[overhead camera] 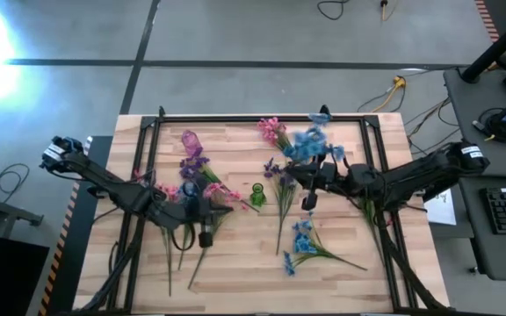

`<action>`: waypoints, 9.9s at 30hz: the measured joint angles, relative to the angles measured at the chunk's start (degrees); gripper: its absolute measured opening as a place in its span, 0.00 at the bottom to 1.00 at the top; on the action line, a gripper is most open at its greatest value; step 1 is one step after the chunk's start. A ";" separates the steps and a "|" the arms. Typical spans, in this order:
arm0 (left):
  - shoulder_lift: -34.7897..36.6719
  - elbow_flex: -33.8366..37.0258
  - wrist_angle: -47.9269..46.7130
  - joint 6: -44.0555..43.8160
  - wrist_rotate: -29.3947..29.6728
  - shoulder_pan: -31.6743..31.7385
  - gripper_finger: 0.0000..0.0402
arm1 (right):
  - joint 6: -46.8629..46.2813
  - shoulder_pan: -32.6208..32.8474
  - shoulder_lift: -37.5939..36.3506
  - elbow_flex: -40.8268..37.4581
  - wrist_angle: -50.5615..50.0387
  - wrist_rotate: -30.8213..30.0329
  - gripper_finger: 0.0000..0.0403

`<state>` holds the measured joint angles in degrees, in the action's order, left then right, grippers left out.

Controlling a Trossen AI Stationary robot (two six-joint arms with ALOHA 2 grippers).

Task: Sort flowers into vase by color
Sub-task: Put the bottom blue flowers into the green vase, then put the bottom left pink flowers into the yellow vase

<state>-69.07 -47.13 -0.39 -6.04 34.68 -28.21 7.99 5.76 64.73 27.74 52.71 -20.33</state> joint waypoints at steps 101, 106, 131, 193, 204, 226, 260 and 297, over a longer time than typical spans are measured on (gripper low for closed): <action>12.34 7.69 -0.97 4.85 -1.09 8.35 0.00 | -5.90 -5.03 25.05 8.27 11.84 9.85 0.03; 11.93 7.67 -0.97 4.22 -1.07 8.35 0.00 | -6.02 -5.03 25.31 8.27 11.83 9.85 0.03; 12.09 7.65 -0.93 2.55 -0.66 8.35 0.00 | -6.69 -4.27 25.86 8.29 12.91 9.83 0.03; 15.62 3.74 -24.08 -12.72 5.35 8.35 0.00 | -13.35 -2.27 26.56 11.37 1.35 1.26 0.03; 14.51 3.74 -23.38 -12.72 5.44 8.35 0.00 | -11.37 -2.26 26.62 11.37 2.12 1.26 0.03; 14.50 3.76 -22.85 -12.53 5.51 8.35 0.00 | -8.87 -1.38 31.61 11.53 7.63 0.81 0.03; 13.72 -0.80 -28.78 -17.12 -0.74 8.31 0.00 | -7.87 -1.38 31.74 11.51 7.26 0.82 0.03; 12.20 -0.87 -44.70 -46.28 -20.18 8.28 0.00 | -17.86 -0.38 14.03 11.46 -30.36 2.31 0.59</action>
<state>-56.87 -48.01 -45.10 -52.32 14.50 -19.92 -9.87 5.39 78.76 39.20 22.35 -18.02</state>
